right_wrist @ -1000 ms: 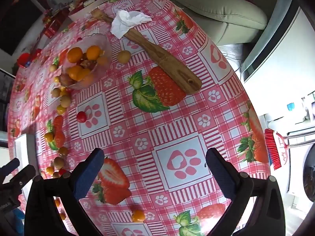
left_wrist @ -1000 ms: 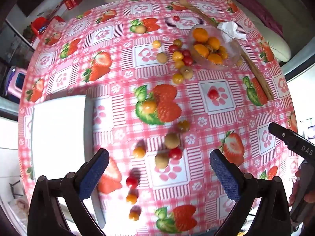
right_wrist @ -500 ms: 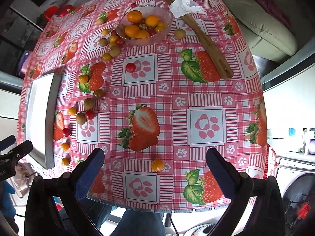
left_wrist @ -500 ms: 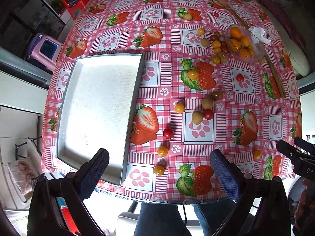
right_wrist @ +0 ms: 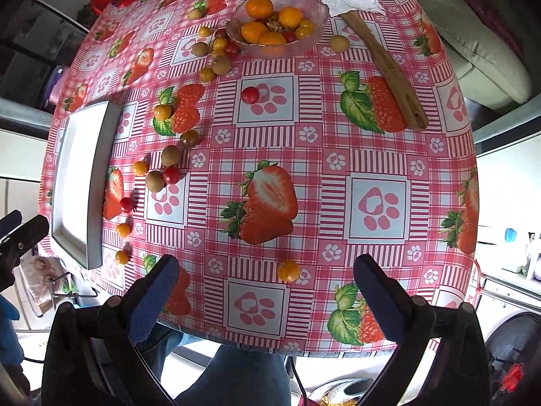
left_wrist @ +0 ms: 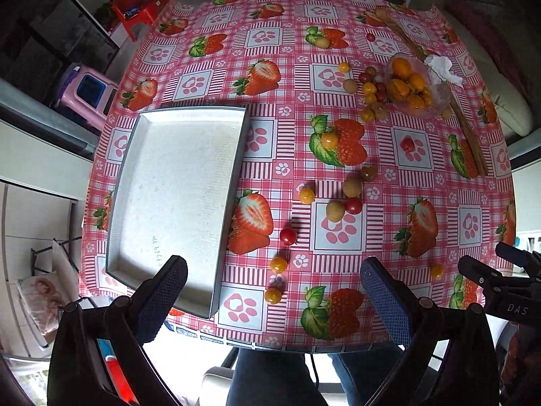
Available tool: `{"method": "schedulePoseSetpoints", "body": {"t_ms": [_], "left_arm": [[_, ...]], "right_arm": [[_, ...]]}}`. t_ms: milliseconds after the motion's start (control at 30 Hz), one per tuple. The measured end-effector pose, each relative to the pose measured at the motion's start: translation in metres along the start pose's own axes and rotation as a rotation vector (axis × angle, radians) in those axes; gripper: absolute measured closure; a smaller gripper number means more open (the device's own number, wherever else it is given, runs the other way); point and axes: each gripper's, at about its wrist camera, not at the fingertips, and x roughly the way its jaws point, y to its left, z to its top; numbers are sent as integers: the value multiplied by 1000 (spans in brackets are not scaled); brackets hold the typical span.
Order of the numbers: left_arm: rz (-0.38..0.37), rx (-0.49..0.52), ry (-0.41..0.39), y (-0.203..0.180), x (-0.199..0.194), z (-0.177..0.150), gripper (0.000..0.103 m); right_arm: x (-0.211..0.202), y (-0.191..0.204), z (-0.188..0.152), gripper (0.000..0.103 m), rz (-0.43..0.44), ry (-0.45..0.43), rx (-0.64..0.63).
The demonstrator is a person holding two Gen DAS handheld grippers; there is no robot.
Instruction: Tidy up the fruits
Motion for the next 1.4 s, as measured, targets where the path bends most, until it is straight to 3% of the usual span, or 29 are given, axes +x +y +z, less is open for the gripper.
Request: {"method": "schedulePoseSetpoints", "body": {"t_ms": [700,1100,1400], "left_arm": [[8,20,-20,-7,-5,1,0],[8,28,8,-13,4,-7,0],[22,64,13,-17,17,13,0]], "right_arm": [[-3,-5,-2,0,-8,-5,25],[2,-13,-5,0,-10,13,47],[6,-14,0,0,5,8,82]]}}
